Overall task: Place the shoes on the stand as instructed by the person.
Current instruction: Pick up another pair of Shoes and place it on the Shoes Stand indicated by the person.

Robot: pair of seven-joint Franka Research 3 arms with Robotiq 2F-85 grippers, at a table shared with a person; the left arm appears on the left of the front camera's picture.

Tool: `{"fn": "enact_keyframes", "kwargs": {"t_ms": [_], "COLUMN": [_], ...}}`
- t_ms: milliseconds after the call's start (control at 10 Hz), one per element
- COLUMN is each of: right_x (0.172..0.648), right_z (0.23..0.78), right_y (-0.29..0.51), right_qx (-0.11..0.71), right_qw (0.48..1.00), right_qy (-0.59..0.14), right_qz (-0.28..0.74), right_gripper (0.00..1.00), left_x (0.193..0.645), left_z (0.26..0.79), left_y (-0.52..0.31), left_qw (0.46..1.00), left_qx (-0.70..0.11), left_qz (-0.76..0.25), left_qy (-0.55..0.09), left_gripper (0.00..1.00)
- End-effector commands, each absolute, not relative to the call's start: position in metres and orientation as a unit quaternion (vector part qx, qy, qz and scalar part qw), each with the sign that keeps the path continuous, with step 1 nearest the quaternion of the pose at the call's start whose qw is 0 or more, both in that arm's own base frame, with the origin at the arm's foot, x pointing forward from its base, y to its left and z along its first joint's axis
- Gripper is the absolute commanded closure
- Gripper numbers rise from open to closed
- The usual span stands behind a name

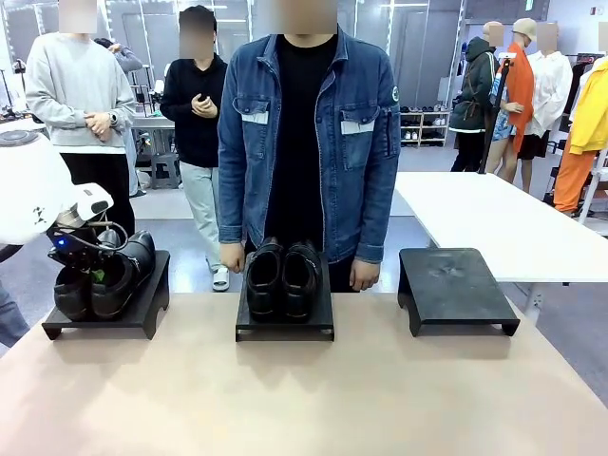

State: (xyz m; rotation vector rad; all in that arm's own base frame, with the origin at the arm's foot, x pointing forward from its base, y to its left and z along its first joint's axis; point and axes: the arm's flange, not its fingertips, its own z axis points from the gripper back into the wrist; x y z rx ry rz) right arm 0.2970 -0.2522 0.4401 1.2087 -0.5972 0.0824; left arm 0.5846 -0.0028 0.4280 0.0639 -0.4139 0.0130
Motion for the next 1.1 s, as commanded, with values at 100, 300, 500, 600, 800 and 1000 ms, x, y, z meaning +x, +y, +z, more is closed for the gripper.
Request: {"fn": "enact_keyframes", "kwargs": {"t_ms": [100,300,500,600,800,1000], "right_x": [0.296,0.296,0.296,0.296,0.296,0.296], "right_z": [0.442,0.442,0.442,0.442,0.442,0.442], "right_y": [-0.252,-0.252,-0.252,-0.252,-0.252,-0.252], "right_qx": [0.561,0.561,0.561,0.561,0.561,0.561], "right_qw": [0.778,0.778,0.778,0.778,0.778,0.778], "right_qy": [-0.280,-0.280,-0.280,-0.280,-0.280,-0.280], "right_qz": [0.040,0.040,0.040,0.040,0.040,0.040], "right_gripper": [0.00,0.00,0.00,0.00,0.00,0.00], "left_x": [0.593,0.591,0.586,0.584,0.580,0.573], "left_z": [0.438,0.441,0.446,0.449,0.454,0.460], "left_y": [-0.010,-0.010,-0.010,-0.011,-0.012,-0.014], "left_qw": [0.971,0.971,0.971,0.970,0.969,0.968], "left_qx": [0.054,0.050,0.052,0.058,0.063,0.070], "left_qz": [0.022,0.025,0.023,0.024,0.023,0.036], "left_qy": [-0.231,-0.233,-0.232,-0.236,-0.236,-0.237], "left_gripper": [0.55,0.17,0.00,0.00,0.01,0.00]}}
